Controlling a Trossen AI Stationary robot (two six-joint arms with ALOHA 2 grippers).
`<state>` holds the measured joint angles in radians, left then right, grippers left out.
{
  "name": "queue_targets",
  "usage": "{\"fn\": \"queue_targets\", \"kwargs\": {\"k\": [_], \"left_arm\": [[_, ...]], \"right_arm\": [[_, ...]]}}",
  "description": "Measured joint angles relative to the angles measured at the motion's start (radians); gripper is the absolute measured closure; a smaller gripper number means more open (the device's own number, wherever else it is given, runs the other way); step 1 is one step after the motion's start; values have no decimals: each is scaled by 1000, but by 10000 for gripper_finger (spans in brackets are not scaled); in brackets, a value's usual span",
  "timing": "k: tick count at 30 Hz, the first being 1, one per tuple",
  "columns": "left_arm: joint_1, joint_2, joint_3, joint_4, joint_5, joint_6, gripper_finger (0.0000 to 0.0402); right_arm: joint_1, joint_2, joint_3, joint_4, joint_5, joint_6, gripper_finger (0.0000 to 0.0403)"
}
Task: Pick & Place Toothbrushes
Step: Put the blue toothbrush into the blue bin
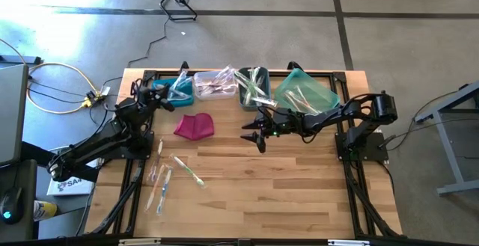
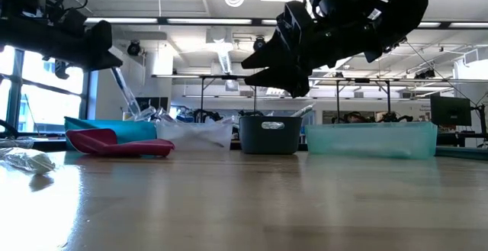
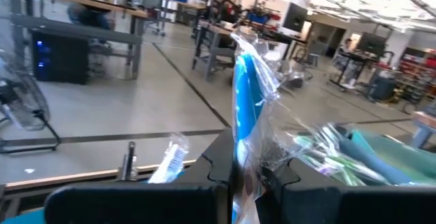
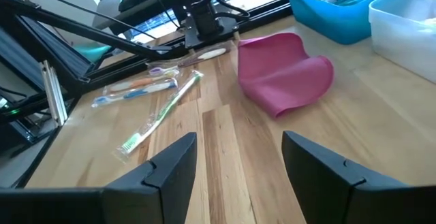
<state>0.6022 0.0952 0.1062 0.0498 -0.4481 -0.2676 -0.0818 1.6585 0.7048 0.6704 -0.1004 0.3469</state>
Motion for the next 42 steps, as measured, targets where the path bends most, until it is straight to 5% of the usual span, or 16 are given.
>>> {"fn": "queue_targets", "kwargs": {"k": [22, 33, 42], "left_arm": [[0, 14, -86, 7, -191, -72, 378], [0, 14, -89, 8, -186, -74, 376], [0, 67, -90, 9, -172, -68, 287]], "right_arm": [[2, 0, 0, 26, -1, -3, 195], [2, 0, 0, 26, -2, -3, 195], [2, 0, 0, 26, -2, -3, 195]]}}
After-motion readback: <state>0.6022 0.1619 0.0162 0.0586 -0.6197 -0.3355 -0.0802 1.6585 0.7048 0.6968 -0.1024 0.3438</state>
